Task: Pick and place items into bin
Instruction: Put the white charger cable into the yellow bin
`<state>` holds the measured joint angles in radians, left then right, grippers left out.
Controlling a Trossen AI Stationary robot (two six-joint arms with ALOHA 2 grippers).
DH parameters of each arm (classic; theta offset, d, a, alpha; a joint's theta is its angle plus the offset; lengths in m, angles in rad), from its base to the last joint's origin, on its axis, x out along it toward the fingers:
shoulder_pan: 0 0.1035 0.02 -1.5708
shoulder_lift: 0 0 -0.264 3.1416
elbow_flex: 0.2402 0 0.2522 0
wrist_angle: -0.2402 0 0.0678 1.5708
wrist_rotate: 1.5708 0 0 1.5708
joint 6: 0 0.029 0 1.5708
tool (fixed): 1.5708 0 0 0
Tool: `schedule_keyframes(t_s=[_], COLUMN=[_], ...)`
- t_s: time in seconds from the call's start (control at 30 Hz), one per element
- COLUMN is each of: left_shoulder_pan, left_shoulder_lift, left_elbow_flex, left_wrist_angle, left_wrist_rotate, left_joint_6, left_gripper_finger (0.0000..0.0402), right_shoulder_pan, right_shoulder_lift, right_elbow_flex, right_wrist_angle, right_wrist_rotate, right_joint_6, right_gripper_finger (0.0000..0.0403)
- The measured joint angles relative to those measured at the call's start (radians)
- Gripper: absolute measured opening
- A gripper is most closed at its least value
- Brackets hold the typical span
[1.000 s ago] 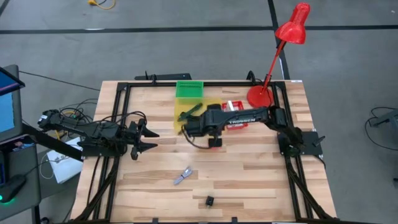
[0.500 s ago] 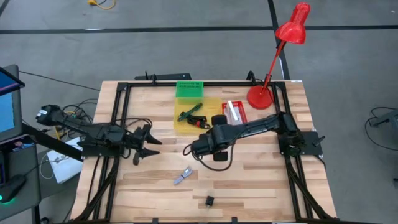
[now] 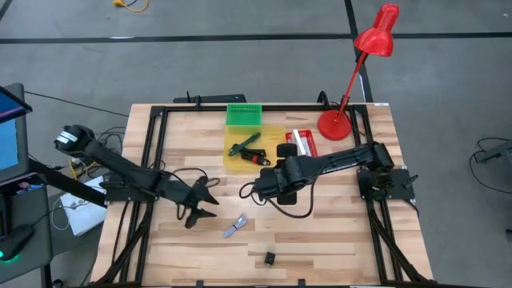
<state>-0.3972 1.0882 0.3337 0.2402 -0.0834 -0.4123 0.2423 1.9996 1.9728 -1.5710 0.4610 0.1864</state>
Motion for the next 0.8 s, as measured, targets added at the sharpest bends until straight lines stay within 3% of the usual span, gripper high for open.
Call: schedule_keyframes(t_s=[0.47, 0.8], left_shoulder_pan=[-0.028, -0.012], left_shoulder_lift=[0.389, 0.576], left_elbow_flex=[0.280, 0.426], left_wrist_angle=[-0.109, -0.144], left_wrist_rotate=[0.034, 0.047], left_joint_6=[-0.217, -0.261], left_gripper_finger=[0.0215, 0.0215], right_shoulder_pan=[-0.090, -0.180], right_shoulder_lift=[-0.080, -0.266], right_elbow_flex=[0.000, 0.000], right_wrist_angle=[0.000, 0.000], right_wrist_rotate=[0.101, 0.113], right_joint_6=[-0.090, -0.132], right_gripper_finger=[0.0102, 0.0102])
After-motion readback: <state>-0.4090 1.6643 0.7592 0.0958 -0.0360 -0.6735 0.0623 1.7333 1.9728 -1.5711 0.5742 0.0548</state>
